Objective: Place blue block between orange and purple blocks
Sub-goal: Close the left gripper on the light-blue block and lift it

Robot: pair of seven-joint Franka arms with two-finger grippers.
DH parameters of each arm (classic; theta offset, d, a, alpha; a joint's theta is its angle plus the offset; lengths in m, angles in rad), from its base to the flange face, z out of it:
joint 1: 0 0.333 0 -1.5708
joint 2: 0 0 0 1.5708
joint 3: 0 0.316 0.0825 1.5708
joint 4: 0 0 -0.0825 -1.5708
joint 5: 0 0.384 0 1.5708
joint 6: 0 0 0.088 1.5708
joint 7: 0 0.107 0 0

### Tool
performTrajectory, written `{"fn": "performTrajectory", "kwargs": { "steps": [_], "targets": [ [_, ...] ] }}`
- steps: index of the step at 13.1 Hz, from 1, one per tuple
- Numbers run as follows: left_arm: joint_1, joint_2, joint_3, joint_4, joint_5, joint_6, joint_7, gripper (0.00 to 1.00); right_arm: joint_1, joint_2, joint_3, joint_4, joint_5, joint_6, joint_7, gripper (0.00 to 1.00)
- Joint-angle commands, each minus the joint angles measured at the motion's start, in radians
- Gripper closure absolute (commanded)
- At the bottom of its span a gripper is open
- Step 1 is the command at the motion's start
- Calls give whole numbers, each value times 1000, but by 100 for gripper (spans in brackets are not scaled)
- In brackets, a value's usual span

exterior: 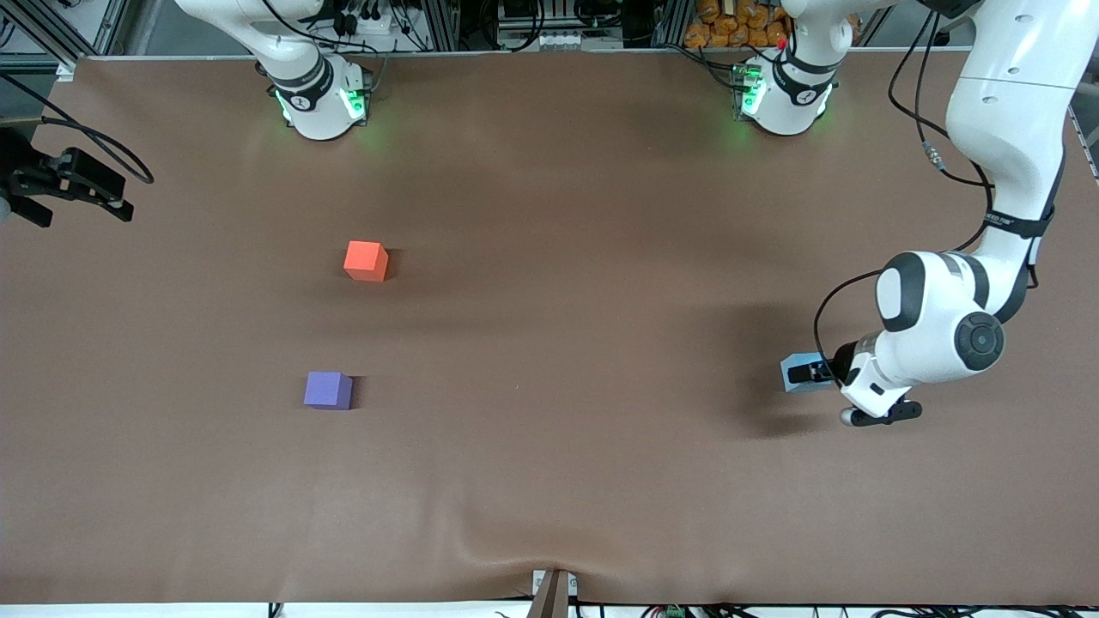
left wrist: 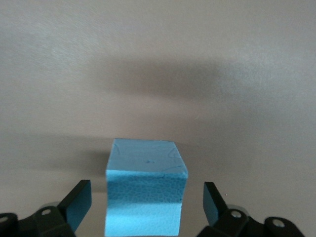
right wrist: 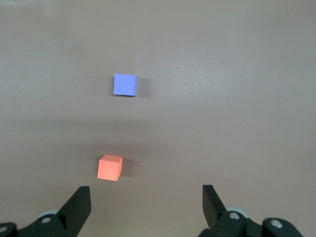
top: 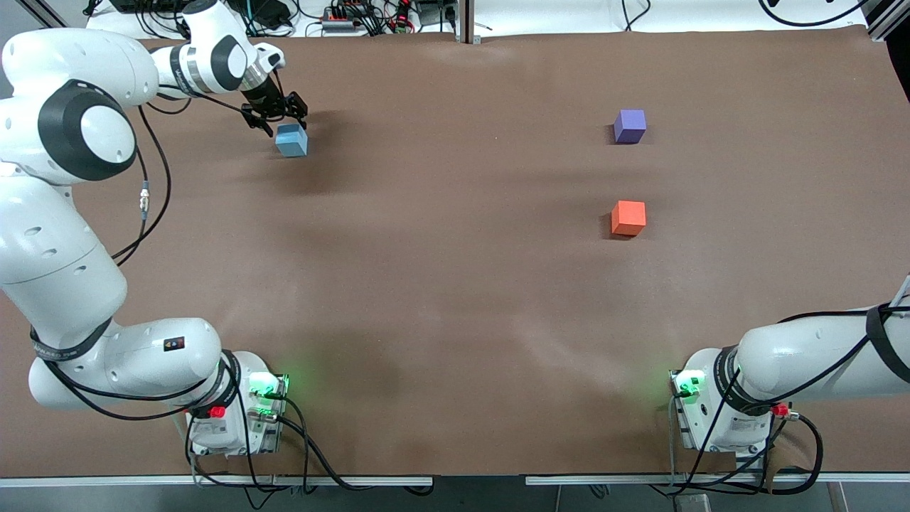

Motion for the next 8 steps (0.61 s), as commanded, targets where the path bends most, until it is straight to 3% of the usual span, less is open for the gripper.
{"fn": "performTrajectory", "kwargs": {
  "steps": [1, 2, 3, 5, 6, 8],
  "targets": [
    [-5, 24, 6, 14, 11, 10, 11, 0, -21, -11, 12, 1, 5, -11, -12, 0],
    [-5, 32, 7, 14, 9, 16, 11, 1, -23, -11, 12, 1, 5, -11, -12, 0],
    [-5, 34, 7, 12, 11, 18, 11, 16, -23, -11, 12, 1, 5, -11, -12, 0],
    [-3, 34, 7, 7, 17, 15, 9, 78, -23, -11, 12, 1, 5, -11, -12, 0],
    [-5, 34, 7, 9, 17, 12, 9, 95, -23, -11, 12, 1, 5, -11, -12, 0],
    [-14, 25, 0, 9, 18, 9, -6, 100, -23, -11, 12, 1, 5, -11, -12, 0]
  ]
}}
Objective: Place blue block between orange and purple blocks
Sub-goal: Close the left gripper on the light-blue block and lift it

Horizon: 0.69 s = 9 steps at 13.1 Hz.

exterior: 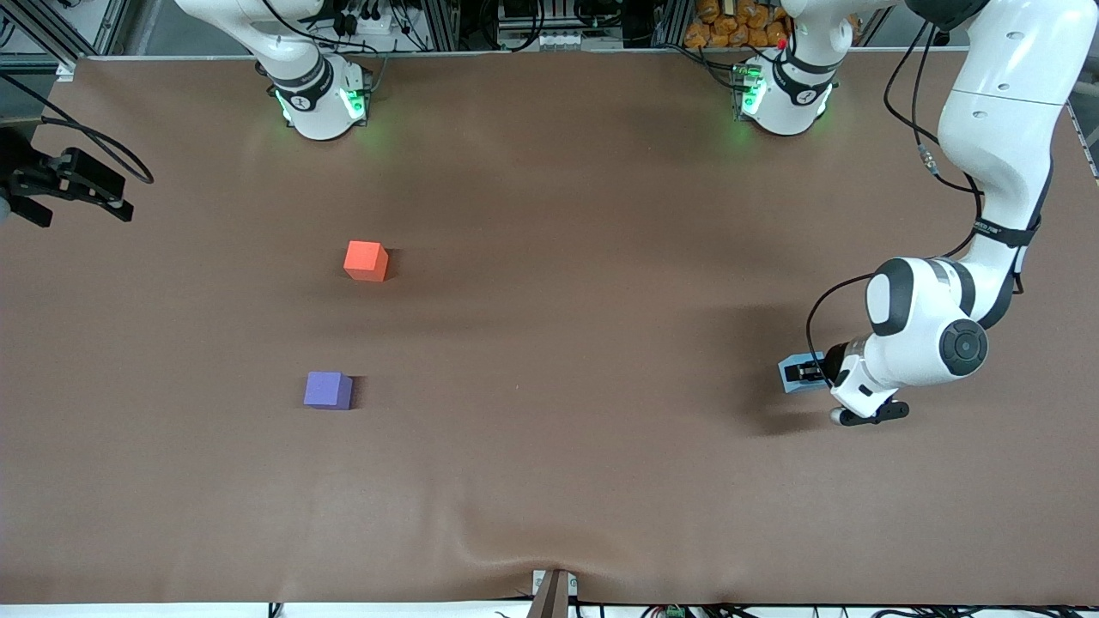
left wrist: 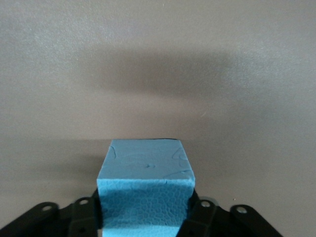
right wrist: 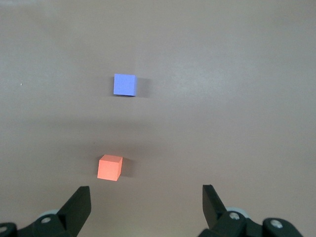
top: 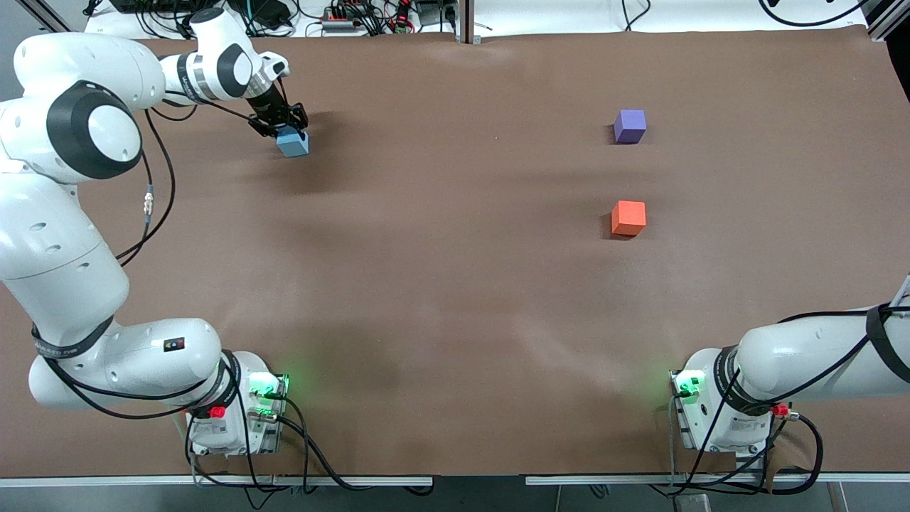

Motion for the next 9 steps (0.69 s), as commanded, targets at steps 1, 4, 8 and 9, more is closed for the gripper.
{"fn": "performTrajectory", "kwargs": {
  "steps": [1, 4, 8, 9],
  "targets": [
    [-39, -11, -6, 7, 14, -7, -17, 100, -23, -11, 13, 1, 5, -11, -12, 0],
    [-102, -37, -15, 20, 8, -24, -144, 100, -24, -11, 13, 1, 5, -11, -12, 0],
    [-234, -52, -20, 82, -5, -75, -372, 100, -24, -11, 13, 1, 5, -11, -12, 0],
    [-280, -47, -21, 121, -5, -102, -453, 100, -24, -11, 13, 1, 5, -11, -12, 0]
  ]
}}
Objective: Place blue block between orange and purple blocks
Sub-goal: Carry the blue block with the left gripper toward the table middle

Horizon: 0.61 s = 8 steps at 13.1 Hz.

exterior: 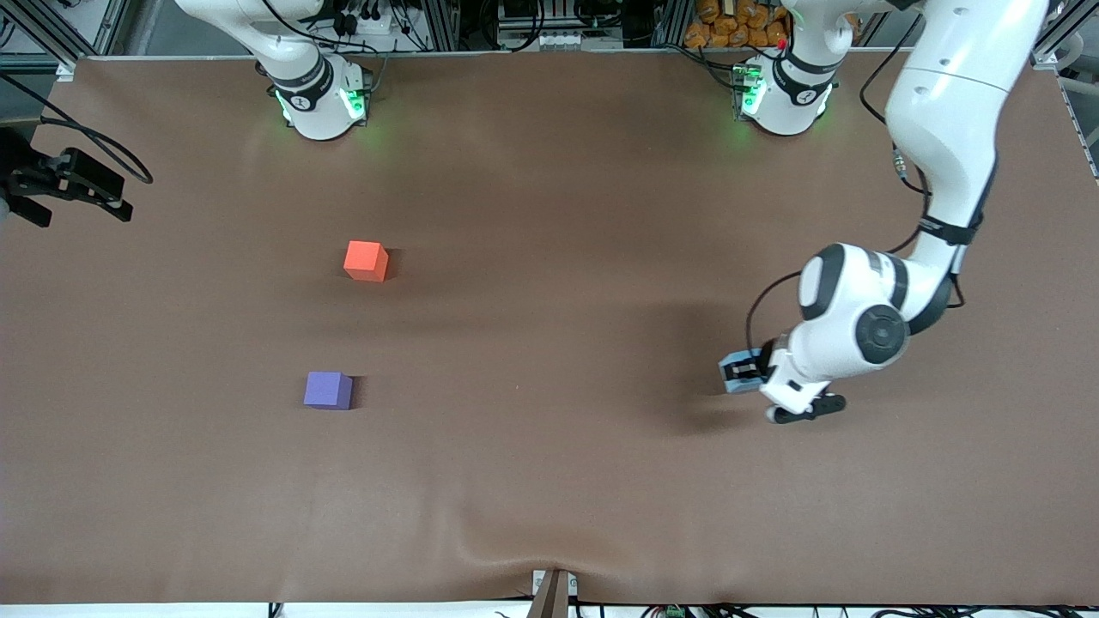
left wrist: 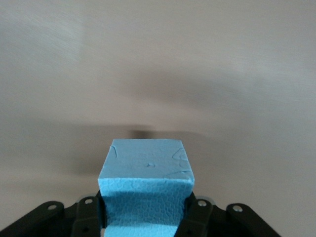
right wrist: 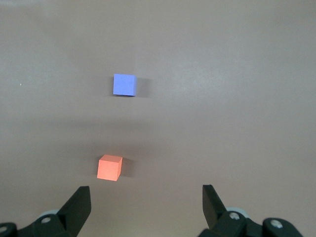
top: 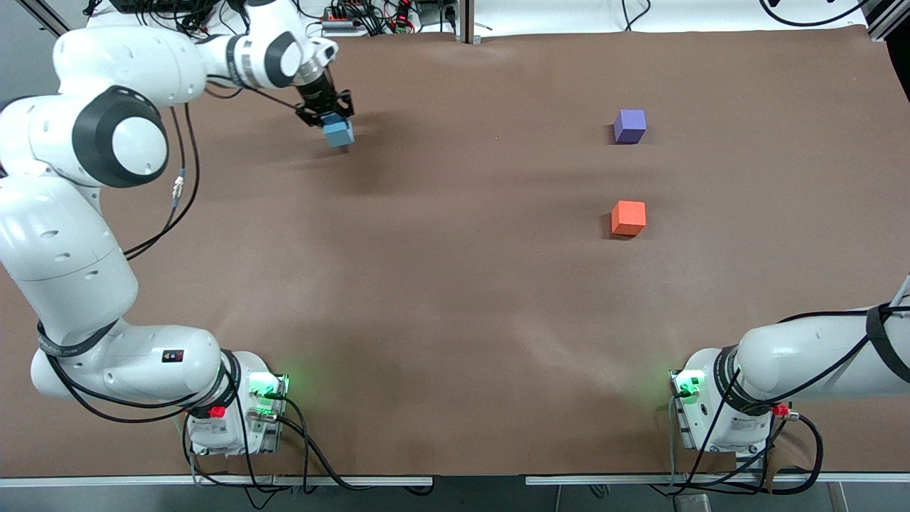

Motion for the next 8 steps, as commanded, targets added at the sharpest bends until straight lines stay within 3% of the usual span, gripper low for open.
{"fn": "performTrajectory", "kwargs": {
  "steps": [1, 5, 8],
  "targets": [
    [-124, -5, 9, 92, -9, -73, -200, 100, -23, -11, 15, 1, 5, -11, -12, 0],
    [-312, 33, 12, 172, -32, -70, -383, 100, -22, -11, 15, 1, 5, -11, -12, 0],
    [-444, 136, 21, 327, -31, -66, -428, 100, -22, -11, 15, 1, 5, -9, -12, 0]
  ]
}}
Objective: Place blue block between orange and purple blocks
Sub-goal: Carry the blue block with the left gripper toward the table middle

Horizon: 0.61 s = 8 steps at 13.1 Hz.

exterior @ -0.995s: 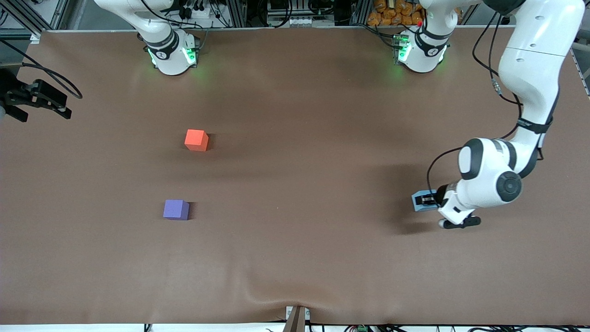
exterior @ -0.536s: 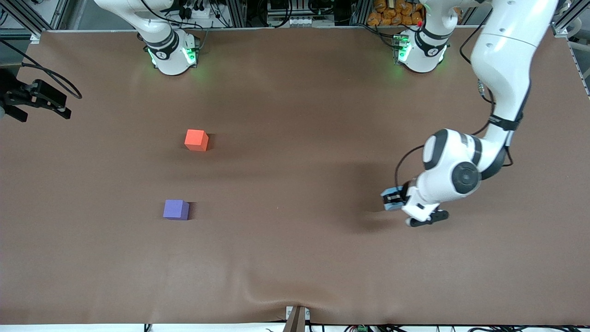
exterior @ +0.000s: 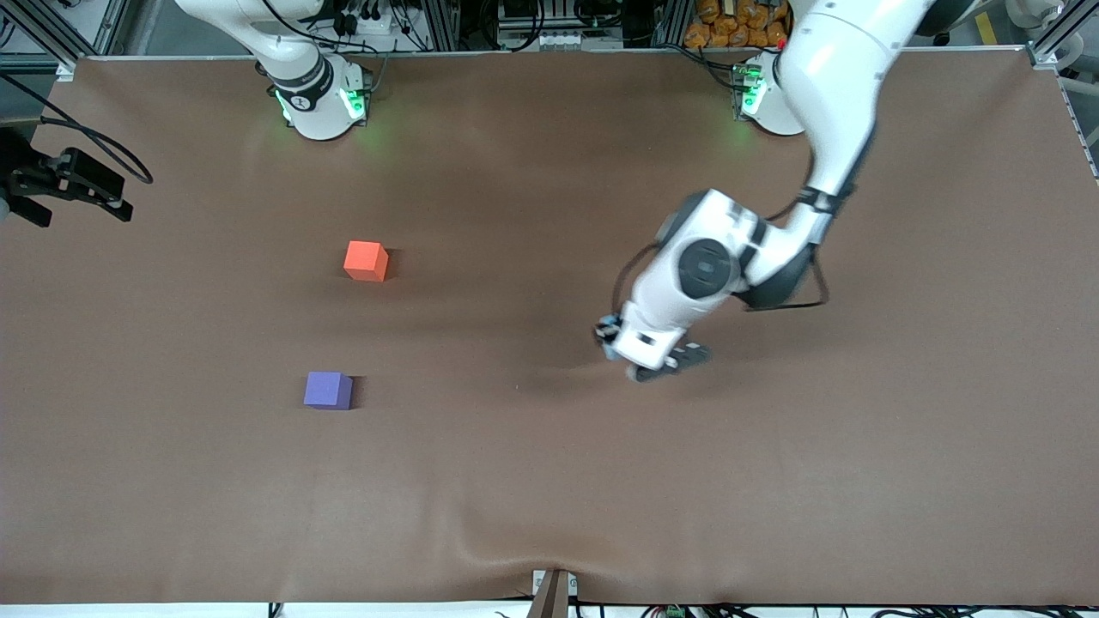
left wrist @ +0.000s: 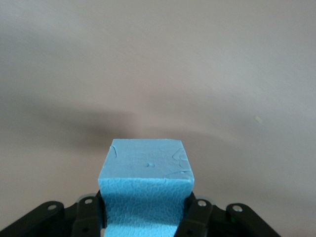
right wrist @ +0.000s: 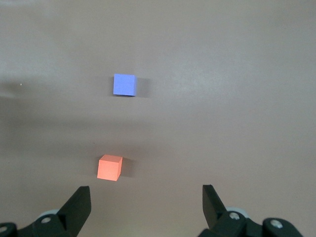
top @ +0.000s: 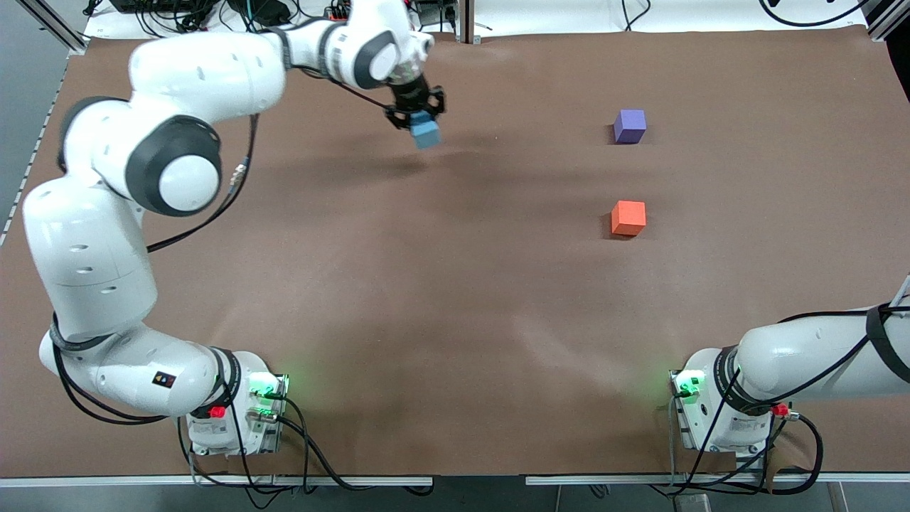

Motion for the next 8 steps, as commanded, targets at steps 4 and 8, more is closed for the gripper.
{"fn": "performTrajectory", "kwargs": {
  "steps": [4, 8],
  "targets": [
    [-223, 181, 49, 229, -12, 110, -108, 100, -22, -10, 14, 1, 5, -9, -10, 0],
    [-280, 250, 73, 227, -12, 189, -63, 100, -20, -10, 16, 1, 7, -6, -12, 0]
  ]
}}
